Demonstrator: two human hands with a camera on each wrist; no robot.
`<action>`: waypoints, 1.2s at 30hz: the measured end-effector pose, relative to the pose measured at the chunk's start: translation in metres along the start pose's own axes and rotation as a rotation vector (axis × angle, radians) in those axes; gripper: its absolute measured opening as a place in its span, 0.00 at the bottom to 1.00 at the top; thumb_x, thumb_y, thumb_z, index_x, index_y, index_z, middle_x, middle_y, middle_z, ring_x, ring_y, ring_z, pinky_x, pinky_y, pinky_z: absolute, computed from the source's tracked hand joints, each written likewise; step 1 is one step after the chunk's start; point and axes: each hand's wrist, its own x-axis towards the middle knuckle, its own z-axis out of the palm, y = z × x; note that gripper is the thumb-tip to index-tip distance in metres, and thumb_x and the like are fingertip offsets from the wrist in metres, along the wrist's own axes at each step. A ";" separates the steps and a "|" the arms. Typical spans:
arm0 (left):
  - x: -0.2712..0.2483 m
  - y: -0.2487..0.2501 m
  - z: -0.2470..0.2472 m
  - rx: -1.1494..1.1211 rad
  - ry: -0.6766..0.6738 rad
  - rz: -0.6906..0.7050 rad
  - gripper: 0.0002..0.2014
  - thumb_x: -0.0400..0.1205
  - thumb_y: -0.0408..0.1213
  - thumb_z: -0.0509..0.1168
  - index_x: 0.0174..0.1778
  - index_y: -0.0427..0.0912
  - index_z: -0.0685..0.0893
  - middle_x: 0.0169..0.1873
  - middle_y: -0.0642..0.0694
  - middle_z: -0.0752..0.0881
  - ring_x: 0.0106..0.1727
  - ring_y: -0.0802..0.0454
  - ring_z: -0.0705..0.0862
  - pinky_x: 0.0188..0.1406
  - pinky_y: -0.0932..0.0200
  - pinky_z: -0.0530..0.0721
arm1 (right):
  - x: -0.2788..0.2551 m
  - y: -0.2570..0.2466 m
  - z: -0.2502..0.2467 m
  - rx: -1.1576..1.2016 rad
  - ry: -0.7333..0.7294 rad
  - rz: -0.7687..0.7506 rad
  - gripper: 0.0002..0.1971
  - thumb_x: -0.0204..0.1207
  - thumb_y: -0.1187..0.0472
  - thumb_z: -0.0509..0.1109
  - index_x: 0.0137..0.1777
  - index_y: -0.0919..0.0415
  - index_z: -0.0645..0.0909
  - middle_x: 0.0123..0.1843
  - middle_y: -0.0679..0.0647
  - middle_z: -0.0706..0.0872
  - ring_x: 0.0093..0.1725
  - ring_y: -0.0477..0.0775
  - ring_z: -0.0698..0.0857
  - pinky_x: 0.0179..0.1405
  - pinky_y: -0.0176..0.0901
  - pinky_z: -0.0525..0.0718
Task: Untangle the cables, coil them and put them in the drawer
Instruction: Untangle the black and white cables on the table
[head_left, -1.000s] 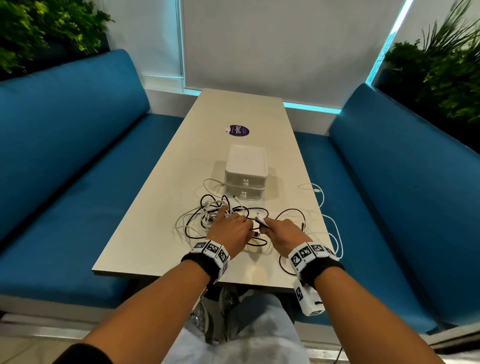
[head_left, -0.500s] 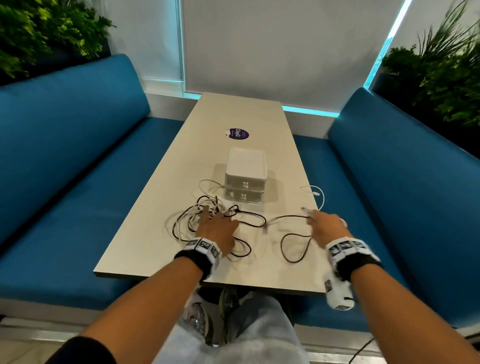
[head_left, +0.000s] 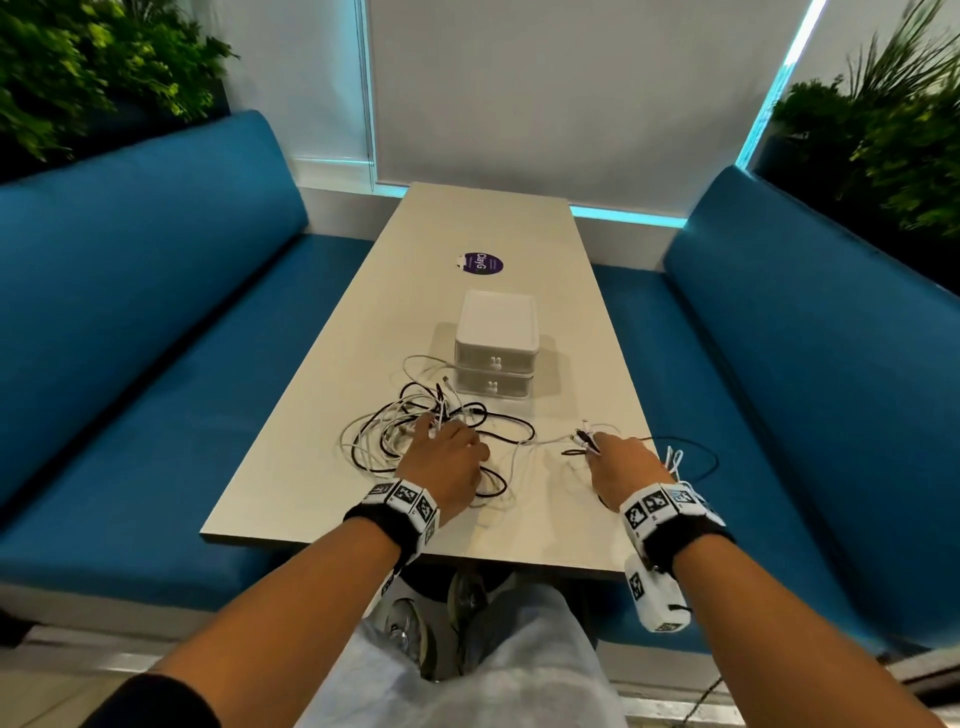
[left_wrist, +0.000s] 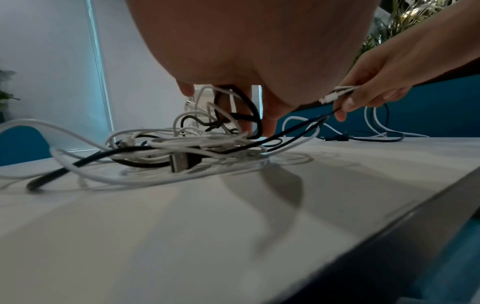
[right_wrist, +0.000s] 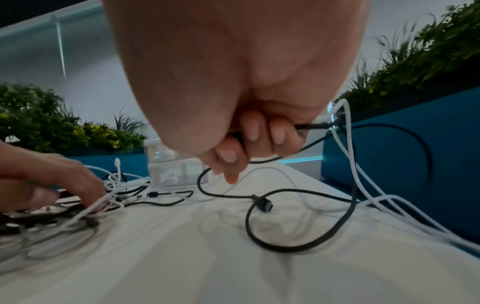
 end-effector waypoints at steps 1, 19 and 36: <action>-0.002 -0.001 0.001 0.011 0.020 0.006 0.16 0.84 0.48 0.54 0.62 0.56 0.83 0.65 0.54 0.80 0.76 0.50 0.68 0.78 0.31 0.50 | 0.000 0.001 0.002 -0.034 -0.022 0.009 0.13 0.85 0.57 0.55 0.59 0.58 0.79 0.54 0.59 0.86 0.51 0.62 0.86 0.43 0.47 0.79; 0.001 0.011 0.000 0.072 0.044 -0.086 0.30 0.83 0.59 0.42 0.50 0.51 0.89 0.56 0.51 0.85 0.68 0.49 0.74 0.78 0.33 0.46 | -0.012 0.054 -0.003 -0.094 0.064 0.365 0.09 0.81 0.63 0.56 0.49 0.61 0.78 0.46 0.58 0.81 0.42 0.60 0.80 0.41 0.48 0.79; -0.001 0.015 -0.007 0.065 -0.020 0.080 0.24 0.78 0.64 0.55 0.60 0.57 0.86 0.63 0.55 0.82 0.73 0.48 0.71 0.77 0.32 0.37 | -0.012 0.030 0.030 -0.057 -0.115 0.042 0.16 0.87 0.55 0.50 0.68 0.55 0.74 0.58 0.60 0.85 0.54 0.63 0.85 0.49 0.51 0.82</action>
